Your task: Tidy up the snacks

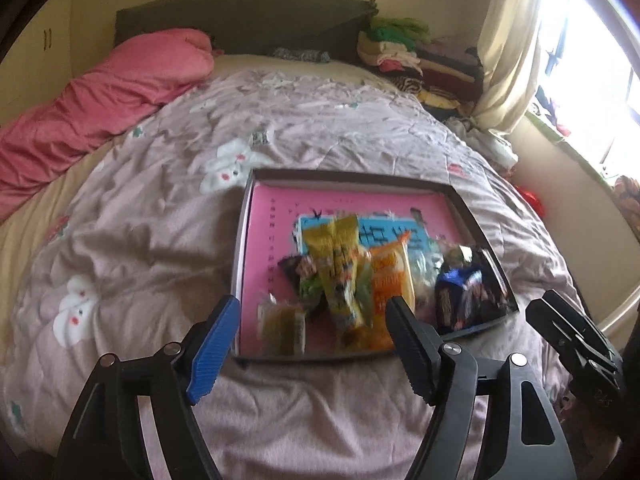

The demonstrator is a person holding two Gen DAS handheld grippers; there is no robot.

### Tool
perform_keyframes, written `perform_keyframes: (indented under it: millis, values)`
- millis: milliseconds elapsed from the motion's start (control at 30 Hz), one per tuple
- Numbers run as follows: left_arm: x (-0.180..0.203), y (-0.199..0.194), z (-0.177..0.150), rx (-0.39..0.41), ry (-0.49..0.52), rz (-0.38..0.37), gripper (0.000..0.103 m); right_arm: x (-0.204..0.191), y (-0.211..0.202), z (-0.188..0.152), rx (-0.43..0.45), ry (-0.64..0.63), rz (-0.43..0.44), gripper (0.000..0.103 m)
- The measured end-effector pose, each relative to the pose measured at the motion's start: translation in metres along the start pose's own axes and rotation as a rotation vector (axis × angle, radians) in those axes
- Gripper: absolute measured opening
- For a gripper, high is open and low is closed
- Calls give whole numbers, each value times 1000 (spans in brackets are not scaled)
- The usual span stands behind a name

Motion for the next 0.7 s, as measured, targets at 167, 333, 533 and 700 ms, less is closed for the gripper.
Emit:
perform_keyframes:
  millis: [167,333,533,700]
  values:
    - [7,-8,-22,-35,19,-15,78,-6,-13,-19,-52,4,-50,86]
    - [16,-19,-36,-43,45,-22,79,-10,-26,-30,-67,-30,-104,90]
    - [16,-36,-59,-51,19,-18,79,-13,-38,-37,-74,-36,-144,90]
    - [17,-44,-73,-60,18,-24,79,-24,-45,-48,-101,-67,-155,90]
Point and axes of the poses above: each gripper's, at about its wrist camera, not at the fingertips, and y roughly the way its jaws point, x to its right, z to its top, the point moved 9 cm from there along y, roughly the way its jaws point, and after that the axes turned 3 degrees about -y, right-handed, at the moved point
